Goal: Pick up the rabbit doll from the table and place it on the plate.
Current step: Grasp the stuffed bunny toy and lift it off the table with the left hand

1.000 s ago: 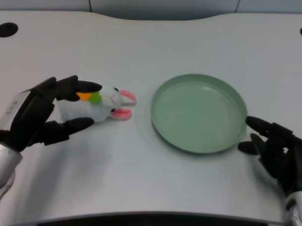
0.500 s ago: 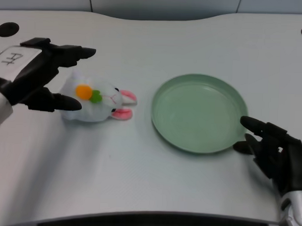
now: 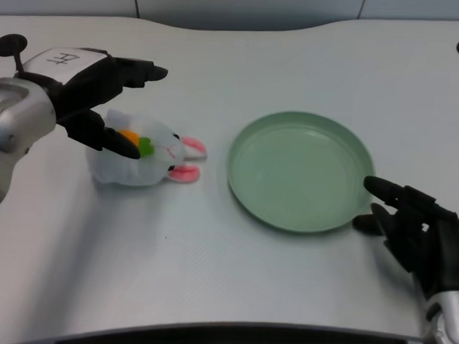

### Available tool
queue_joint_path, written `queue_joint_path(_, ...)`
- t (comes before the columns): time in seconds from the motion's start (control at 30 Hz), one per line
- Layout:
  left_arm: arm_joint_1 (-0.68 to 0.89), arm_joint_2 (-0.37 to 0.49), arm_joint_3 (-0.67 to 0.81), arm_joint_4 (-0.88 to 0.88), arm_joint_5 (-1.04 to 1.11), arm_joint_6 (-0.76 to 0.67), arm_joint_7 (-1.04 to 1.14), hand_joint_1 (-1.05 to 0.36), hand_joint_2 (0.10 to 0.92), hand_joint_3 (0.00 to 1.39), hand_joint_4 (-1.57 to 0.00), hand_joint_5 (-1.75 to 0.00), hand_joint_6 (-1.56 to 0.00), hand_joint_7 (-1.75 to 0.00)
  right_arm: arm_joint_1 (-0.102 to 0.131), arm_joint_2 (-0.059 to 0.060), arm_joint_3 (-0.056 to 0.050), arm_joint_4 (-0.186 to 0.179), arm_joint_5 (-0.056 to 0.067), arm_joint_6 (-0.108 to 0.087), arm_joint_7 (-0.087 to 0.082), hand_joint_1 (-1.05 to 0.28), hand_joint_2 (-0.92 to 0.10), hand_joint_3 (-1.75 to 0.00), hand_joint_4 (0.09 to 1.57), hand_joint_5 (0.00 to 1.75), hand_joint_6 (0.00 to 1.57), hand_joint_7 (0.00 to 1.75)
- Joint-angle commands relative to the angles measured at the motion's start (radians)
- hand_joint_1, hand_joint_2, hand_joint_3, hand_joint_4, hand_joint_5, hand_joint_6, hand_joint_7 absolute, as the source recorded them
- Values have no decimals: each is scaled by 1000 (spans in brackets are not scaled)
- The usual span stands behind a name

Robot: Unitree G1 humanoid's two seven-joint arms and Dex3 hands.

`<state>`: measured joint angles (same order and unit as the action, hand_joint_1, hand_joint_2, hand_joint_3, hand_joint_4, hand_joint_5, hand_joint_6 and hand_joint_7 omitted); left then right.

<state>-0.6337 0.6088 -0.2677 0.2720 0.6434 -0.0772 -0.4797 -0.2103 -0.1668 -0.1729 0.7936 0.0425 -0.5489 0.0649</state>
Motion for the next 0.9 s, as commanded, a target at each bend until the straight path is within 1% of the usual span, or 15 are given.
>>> queue_joint_path(0.03, -61, -39, -40, 102, 17, 20, 12, -814, 918, 6, -167, -150, -220, -6, 16, 2, 1, -13, -1, 3, -9, -402, -921, -207, 777, 784, 977, 6)
queue_joint_path(0.07, -74, -48, -47, 124, 20, 28, 13, -816, 920, 7, -165, -148, -218, -4, 16, 2, 1, -12, 0, 0, -9, -400, -921, -207, 779, 785, 978, 6)
queue_joint_path(0.13, -110, -74, -66, 196, 29, 37, 29, -810, 921, 9, -166, -144, -221, -5, 18, 2, 1, -15, 2, 5, -9, -408, -921, -206, 780, 787, 976, 6)
queue_joint_path(0.27, -171, -110, -107, 325, 48, 26, 65, -784, 921, 13, -169, -136, -229, -6, 23, 0, 3, -25, -1, 15, -14, -412, -921, -206, 777, 787, 973, 4)
queue_joint_path(0.37, -217, -139, -140, 422, 61, 19, 88, -787, 921, 18, -177, -137, -230, -6, 24, -1, 1, -24, 6, 14, -9, -410, -921, -206, 771, 782, 970, 2)
queue_joint_path(0.47, -254, -169, -166, 515, 73, 23, 119, -797, 921, 23, -184, -140, -229, -5, 29, -4, 2, -33, 1, 24, -14, -415, -921, -206, 770, 780, 968, 1)
queue_joint_path(0.5, -265, -180, -175, 553, 77, 19, 137, -799, 921, 25, -182, -139, -227, -4, 30, -5, 2, -35, 2, 24, -12, -416, -921, -206, 769, 778, 966, 1)
queue_joint_path(0.57, -284, -198, -194, 618, 88, 11, 174, -811, 921, 28, -196, -146, -237, -8, 31, -4, -3, -33, 15, 15, 2, -401, -921, -205, 769, 776, 966, 1)
queue_joint_path(0.63, -298, -207, -207, 656, 91, 3, 195, -818, 921, 30, -203, -150, -240, -9, 31, -4, -6, -31, 23, 9, 11, -388, -921, -203, 773, 781, 967, 2)
queue_joint_path(0.7, -317, -232, -220, 728, 89, 13, 202, -821, 921, 31, -187, -142, -232, -4, 38, -5, -8, -47, 22, 24, 9, -390, -921, -201, 779, 788, 972, 5)
queue_joint_path(0.73, -324, -243, -225, 763, 87, 13, 206, -821, 921, 30, -178, -137, -229, -2, 41, -7, -8, -53, 18, 28, 6, -392, -921, -200, 780, 790, 974, 5)
queue_joint_path(0.77, -329, -251, -229, 793, 84, 10, 209, -832, 918, 25, -179, -137, -232, -4, 44, -8, -8, -57, 17, 31, 6, -387, -921, -201, 778, 790, 972, 4)
queue_joint_path(0.83, -339, -266, -236, 841, 83, 20, 215, -846, 912, 16, -182, -140, -237, -6, 48, -11, -8, -62, 11, 34, 1, -390, -921, -202, 768, 785, 966, 2)
queue_joint_path(0.87, -344, -272, -240, 859, 84, 25, 216, -854, 908, 11, -184, -142, -242, -7, 49, -11, -9, -62, 11, 34, 2, -393, -921, -202, 764, 782, 962, 1)
queue_joint_path(0.9, -350, -280, -240, 881, 78, 40, 207, -859, 907, 9, -183, -144, -244, -8, 49, -11, -12, -58, 16, 32, 6, -394, -921, -202, 763, 781, 961, 0)
